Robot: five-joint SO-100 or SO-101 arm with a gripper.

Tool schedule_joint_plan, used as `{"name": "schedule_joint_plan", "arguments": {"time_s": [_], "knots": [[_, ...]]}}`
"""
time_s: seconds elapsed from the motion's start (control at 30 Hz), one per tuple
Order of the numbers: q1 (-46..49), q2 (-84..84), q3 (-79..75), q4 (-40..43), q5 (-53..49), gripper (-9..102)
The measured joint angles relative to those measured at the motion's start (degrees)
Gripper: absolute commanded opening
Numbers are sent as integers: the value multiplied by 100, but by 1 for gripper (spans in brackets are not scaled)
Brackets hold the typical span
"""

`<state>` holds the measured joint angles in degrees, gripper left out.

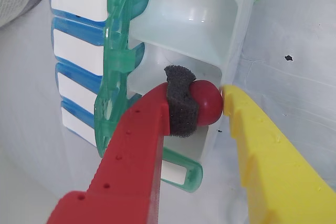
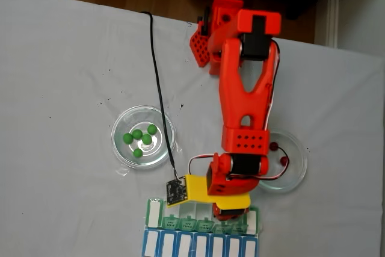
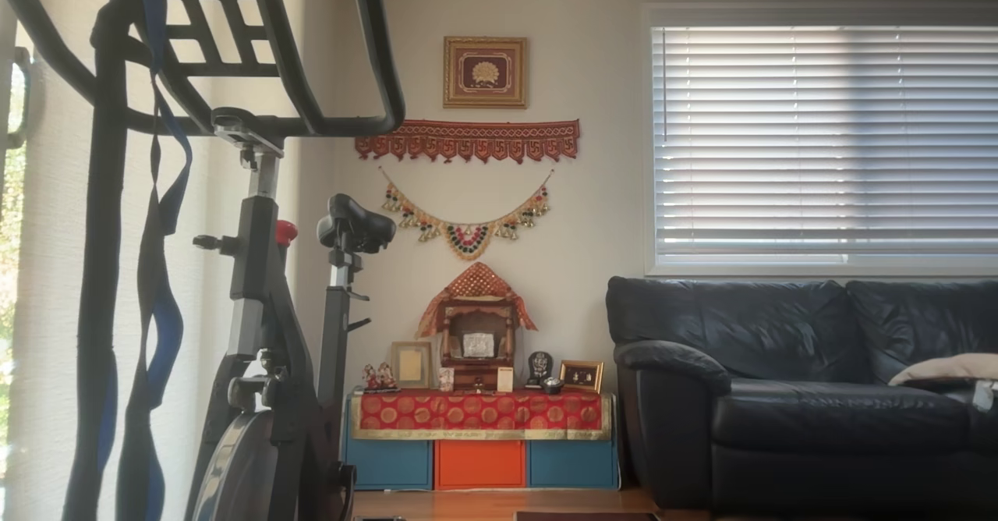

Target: Sort medicines into box.

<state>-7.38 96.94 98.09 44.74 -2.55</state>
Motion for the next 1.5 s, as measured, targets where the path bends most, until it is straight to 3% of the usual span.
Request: {"name": "schedule_joint_plan", "arguments": {"time_s": [0.77, 1.03, 1.5], "knots": [[62, -9, -193, 149, -97, 2], [88, 0, -202, 237, -141, 16], [79, 0, -202, 237, -158, 21]]}}
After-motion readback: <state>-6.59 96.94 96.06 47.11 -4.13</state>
